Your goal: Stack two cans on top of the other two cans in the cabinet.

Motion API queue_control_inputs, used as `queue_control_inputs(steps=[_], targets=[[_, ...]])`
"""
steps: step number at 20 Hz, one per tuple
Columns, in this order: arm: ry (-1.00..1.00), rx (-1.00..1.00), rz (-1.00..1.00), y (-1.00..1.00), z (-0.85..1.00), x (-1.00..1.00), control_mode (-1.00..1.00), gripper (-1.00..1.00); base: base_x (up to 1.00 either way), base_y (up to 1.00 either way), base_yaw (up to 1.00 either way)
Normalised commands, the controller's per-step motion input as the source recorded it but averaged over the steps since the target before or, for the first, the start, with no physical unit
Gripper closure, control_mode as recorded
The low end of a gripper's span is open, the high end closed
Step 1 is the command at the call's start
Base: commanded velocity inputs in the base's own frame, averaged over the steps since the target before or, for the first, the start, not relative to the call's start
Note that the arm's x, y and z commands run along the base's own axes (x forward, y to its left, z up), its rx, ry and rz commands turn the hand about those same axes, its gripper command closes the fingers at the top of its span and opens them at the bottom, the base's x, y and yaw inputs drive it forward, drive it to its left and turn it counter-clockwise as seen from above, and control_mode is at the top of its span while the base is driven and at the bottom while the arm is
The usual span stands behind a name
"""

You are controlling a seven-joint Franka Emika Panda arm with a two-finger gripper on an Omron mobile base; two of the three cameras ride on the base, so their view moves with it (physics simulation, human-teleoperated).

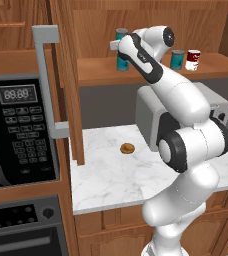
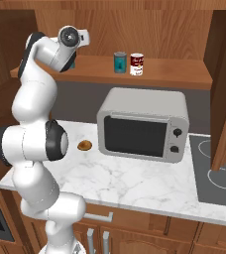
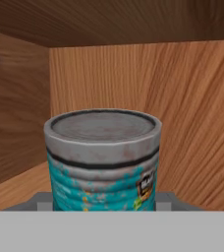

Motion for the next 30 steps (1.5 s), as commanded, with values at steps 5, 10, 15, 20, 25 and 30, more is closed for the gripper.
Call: queue_control_inputs(steps=[5, 10, 15, 20, 25, 30], targets=[[0.0, 0.0, 0.0, -0.07, 0.01, -0.09, -1.0, 1.0, 0.0, 0.0, 0.0], [0.0, 0.0, 0.0, -0.05, 0.0, -0.17, -1.0, 1.0, 0.0, 0.0, 0.0], [0.0, 0.0, 0.0, 0.01, -0.02, -0.02, -1.0, 1.0, 0.0, 0.0, 0.0], [0.0, 0.0, 0.0, 0.04, -0.09, 0.03, -1.0, 1.0, 0.0, 0.0, 0.0], [0.01, 0.0, 0.0, 0.0, -0.16, 0.12, -1.0, 1.0, 0.0, 0.0, 0.0], [0.02, 0.0, 0.0, 0.0, -0.18, 0.11, -1.0, 1.0, 0.0, 0.0, 0.0]])
